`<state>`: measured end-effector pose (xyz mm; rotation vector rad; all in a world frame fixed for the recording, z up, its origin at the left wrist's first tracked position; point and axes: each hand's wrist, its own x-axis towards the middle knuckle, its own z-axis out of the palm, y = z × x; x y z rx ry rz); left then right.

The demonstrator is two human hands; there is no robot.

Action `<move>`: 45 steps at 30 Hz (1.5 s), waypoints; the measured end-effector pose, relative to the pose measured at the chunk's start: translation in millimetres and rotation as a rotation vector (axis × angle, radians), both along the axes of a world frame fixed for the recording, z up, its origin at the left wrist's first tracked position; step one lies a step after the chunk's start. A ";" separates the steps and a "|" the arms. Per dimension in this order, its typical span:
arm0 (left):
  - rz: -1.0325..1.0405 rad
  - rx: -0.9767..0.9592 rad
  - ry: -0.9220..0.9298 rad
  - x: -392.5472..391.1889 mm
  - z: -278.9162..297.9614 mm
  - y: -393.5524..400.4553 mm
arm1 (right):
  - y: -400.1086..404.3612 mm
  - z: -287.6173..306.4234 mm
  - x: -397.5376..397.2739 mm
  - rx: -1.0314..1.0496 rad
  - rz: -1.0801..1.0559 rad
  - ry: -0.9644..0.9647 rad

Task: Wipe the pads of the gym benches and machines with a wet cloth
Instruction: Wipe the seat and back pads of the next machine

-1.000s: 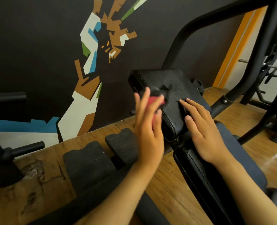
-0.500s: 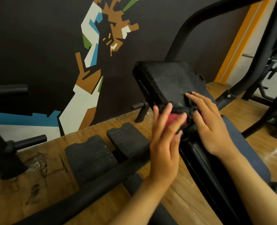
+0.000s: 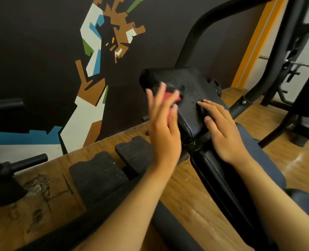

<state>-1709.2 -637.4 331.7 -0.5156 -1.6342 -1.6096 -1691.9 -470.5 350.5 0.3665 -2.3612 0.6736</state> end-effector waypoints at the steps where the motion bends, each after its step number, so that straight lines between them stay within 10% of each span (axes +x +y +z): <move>1: -0.023 -0.054 0.013 17.3 -13.9 5.2 | -0.4 0.1 0.5 0.009 0.003 0.011; 27: 0.458 -0.549 -0.221 -38.0 84.5 -37.5 | -17.9 41.7 -37.6 0.172 0.231 -0.143; 45: 0.209 -1.031 -0.709 -108.4 160.3 -7.4 | -9.9 109.5 -39.7 0.285 0.240 -0.669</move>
